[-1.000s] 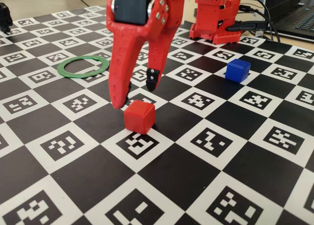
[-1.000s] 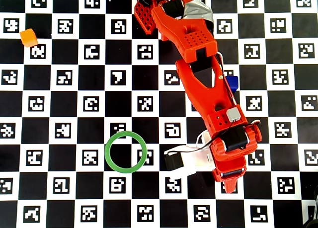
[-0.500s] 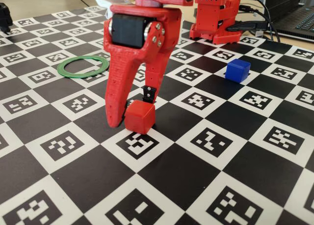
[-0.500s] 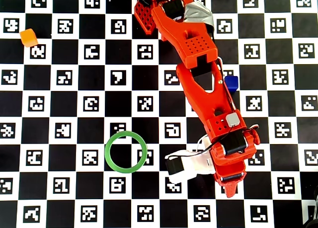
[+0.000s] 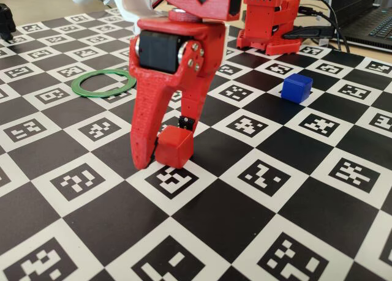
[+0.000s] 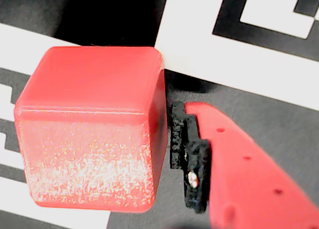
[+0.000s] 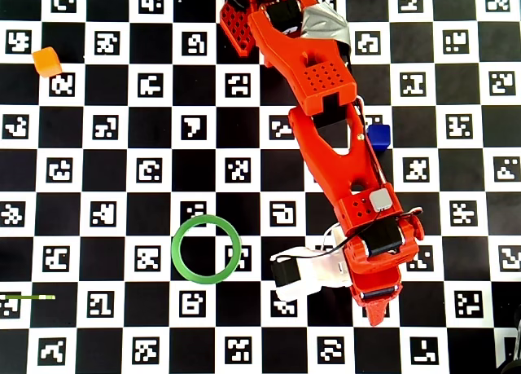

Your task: Grab the red cube then put it in the green circle then put the blue cube on top and finally the orange cube on top

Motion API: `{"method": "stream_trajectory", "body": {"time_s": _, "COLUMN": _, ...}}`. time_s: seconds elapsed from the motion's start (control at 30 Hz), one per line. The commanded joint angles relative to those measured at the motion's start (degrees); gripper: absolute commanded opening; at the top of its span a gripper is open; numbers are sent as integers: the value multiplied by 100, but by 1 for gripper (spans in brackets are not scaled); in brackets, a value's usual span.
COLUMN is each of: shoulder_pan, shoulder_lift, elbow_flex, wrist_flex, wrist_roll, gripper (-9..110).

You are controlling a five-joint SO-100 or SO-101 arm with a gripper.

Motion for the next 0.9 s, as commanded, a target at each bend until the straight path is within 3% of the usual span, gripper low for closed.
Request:
{"method": "stream_trajectory", "body": {"time_s": 0.0, "shoulder_pan": -26, "shoulder_lift": 264, "elbow_flex": -457, "wrist_flex": -53, "wrist_roll": 9, "gripper": 35}}
{"method": "stream_trajectory", "body": {"time_s": 0.37, "shoulder_pan": -88, "shoulder_lift": 255, "elbow_flex": -431, "wrist_flex": -70, "wrist_roll": -53, "gripper": 14}}
{"method": "stream_trajectory", "body": {"time_s": 0.87, "shoulder_pan": -9, "shoulder_lift": 940, "elbow_flex": -176, "wrist_flex": 18, "wrist_roll": -105, "gripper": 10}}
